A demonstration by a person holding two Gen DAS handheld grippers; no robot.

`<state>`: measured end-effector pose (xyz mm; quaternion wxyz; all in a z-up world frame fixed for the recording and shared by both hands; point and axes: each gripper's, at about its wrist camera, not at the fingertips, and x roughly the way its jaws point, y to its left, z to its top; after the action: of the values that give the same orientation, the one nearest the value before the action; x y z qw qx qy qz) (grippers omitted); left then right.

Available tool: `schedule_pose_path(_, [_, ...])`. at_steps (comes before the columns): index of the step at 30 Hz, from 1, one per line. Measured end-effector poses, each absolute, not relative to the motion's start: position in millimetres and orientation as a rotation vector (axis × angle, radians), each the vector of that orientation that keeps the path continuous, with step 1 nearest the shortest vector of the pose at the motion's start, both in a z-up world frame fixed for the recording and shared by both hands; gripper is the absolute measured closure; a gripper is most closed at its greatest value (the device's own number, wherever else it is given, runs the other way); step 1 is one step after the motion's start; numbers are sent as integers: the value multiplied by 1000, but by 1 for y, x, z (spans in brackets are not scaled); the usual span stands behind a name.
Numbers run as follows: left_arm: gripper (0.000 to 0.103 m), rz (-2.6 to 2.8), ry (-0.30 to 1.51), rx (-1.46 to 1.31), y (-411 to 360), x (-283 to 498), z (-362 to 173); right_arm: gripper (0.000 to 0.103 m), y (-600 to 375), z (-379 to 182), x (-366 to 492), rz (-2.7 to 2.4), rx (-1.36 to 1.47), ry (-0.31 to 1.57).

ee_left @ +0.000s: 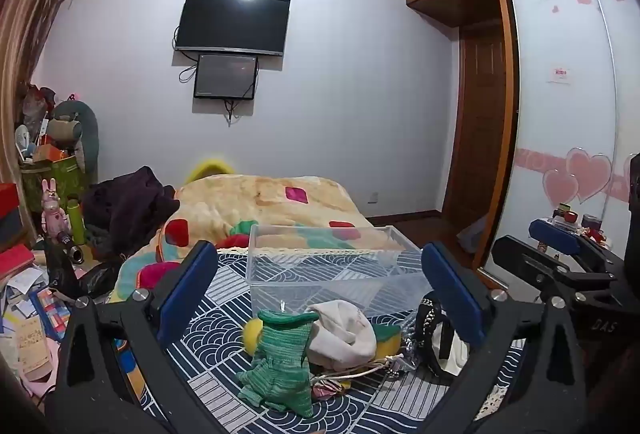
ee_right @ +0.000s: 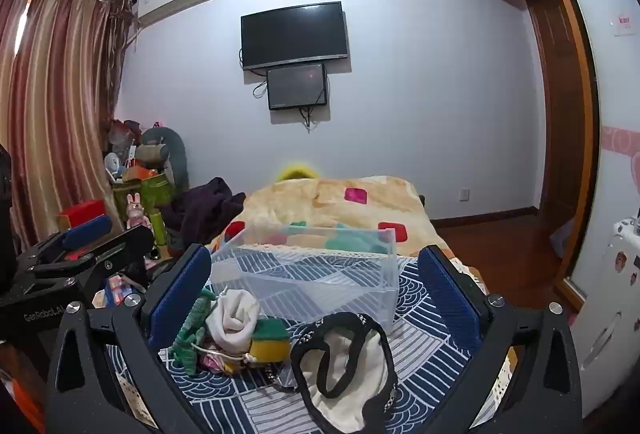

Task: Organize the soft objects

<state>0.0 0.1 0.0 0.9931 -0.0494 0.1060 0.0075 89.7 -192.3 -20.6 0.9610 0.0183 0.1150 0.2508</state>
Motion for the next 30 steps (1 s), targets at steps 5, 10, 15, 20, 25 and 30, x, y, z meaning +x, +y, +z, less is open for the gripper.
schedule_pose_path(5, [0, 25, 209, -93, -3, 5, 1, 0, -192, -21, 89, 509, 36, 232])
schedule_pose_path(10, [0, 19, 199, -85, -6, 1, 1, 0, -192, -21, 89, 511, 39, 235])
schedule_pose_path(15, [0, 25, 198, -85, -8, 2, 2, 0, -192, -18, 88, 513, 38, 231])
schedule_pose_path(20, [0, 17, 192, -80, -4, -3, 4, 0, -192, -20, 88, 514, 40, 229])
schedule_pose_path(25, [0, 18, 192, -80, -5, -3, 5, 0, -192, -20, 87, 517, 42, 230])
schedule_pose_path(30, [0, 17, 190, -79, -4, -4, 6, 0, -194, -20, 87, 516, 41, 228])
